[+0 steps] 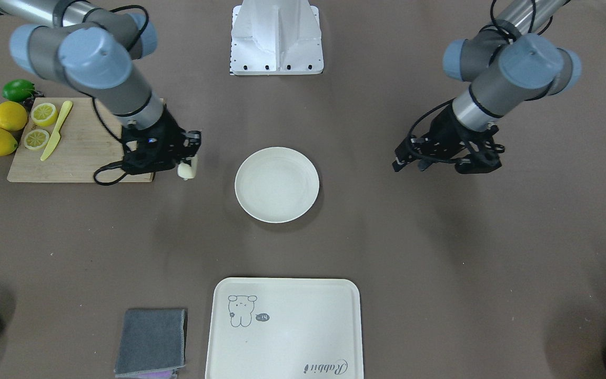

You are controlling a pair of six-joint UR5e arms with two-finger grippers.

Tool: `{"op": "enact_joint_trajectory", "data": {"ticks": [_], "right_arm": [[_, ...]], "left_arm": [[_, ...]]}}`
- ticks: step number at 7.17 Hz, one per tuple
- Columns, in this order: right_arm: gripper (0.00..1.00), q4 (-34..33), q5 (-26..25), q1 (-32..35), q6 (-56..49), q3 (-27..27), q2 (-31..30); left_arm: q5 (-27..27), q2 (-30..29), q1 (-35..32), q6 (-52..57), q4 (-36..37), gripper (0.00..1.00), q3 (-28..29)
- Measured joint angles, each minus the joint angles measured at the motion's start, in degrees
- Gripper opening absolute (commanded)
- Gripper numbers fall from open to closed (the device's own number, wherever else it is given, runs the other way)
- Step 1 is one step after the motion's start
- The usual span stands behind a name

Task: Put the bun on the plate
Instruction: 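Carry the bun over the plate with the right gripper while the left withdraws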

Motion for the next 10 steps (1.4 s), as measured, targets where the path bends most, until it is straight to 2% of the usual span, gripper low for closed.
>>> {"op": "enact_joint_trajectory", "data": {"ticks": [2,3,4,5,6,7,10], "right_arm": [[0.18,0.02,-3.31,-4.23,4.88,-9.21,10.74],[0.18,0.65,-4.65,-5.06,5.76,-12.97,13.63],[0.18,1.98,-5.77,-5.45,6.09,-15.35,14.74],[0.24,3.36,-6.43,-5.62,6.2,-16.78,15.28],[0.37,4.26,-6.96,-5.77,6.08,-17.46,15.52],[0.41,4.66,-7.6,-6.0,5.77,-17.8,15.55],[0.42,7.91,-9.64,-7.16,5.44,-20.55,15.51]], "left_arm": [[-1.28,3.69,-3.21,6.25,-0.15,0.74,-0.06],[-1.39,4.43,-3.9,7.45,-0.2,0.74,-0.04],[-1.43,4.94,-4.2,7.91,-0.23,0.74,-0.15],[-1.44,5.37,-4.31,8.07,-0.27,0.74,-0.3],[-1.42,5.69,-4.33,8.14,-0.29,0.74,-0.34],[-1.41,6.03,-4.35,8.17,-0.58,0.74,-0.38],[-1.4,7.81,-4.36,8.15,-3.64,0.74,-0.4]]}}
